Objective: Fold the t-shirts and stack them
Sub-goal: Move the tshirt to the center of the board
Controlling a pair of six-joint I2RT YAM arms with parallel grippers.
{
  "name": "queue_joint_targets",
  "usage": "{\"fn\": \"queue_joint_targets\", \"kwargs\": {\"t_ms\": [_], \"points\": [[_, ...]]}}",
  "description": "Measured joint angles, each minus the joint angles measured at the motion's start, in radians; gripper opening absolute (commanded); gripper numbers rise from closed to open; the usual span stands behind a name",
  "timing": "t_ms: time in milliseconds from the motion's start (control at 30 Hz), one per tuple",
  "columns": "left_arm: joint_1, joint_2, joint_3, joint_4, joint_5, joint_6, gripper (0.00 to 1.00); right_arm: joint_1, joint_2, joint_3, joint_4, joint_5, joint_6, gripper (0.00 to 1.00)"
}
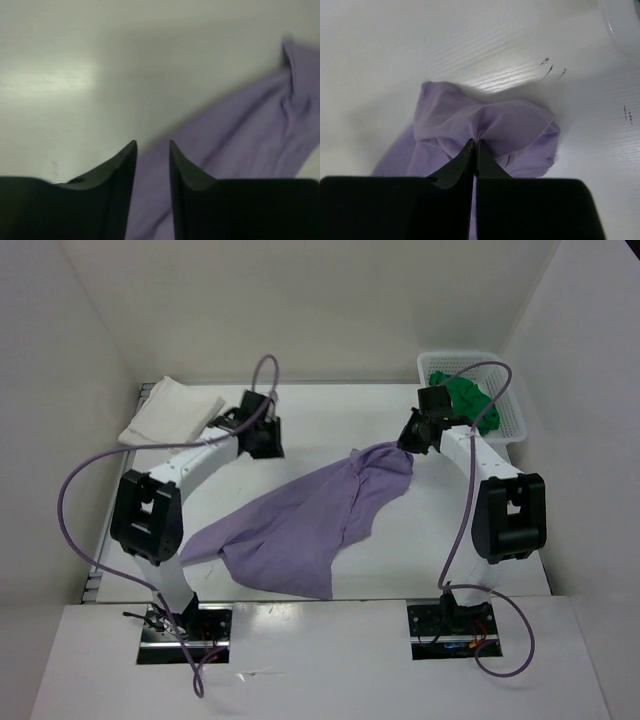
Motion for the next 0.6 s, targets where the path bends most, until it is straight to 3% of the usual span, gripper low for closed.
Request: {"fn": "queue_joint_targets", "kwargs": {"t_ms": [33, 100, 233, 433, 600], "points": [[-0.065, -0.045, -0.063, -0.008, -0.006, 0.006, 0.52, 0.000, 0.009, 0.000, -0.001, 0.002, 0.000, 0.01], [-0.214, -0.118, -0.176, -0.017, -0.010, 0.006, 0.58, 0.000, 0.022, 0.002, -0.002, 0.003, -0.001, 0.01], [-0.470, -0.204, -0.343, -0.066, 0.020, -0.027, 0.63, 0.000, 0.042, 0.016, -0.001, 0.000, -0.004, 0.01], [-0.610, -0.229, -0.383, -0.108, 0.026, -0.103, 0.58, 0.000, 0.084, 0.022, 0.006, -0.011, -0.004, 0.01], [-0.674, -0.186, -0.402, -0.073, 0.077, -0.131, 0.63, -0.021, 0.105, 0.022, 0.007, -0.053, -0.003, 0.01]]}}
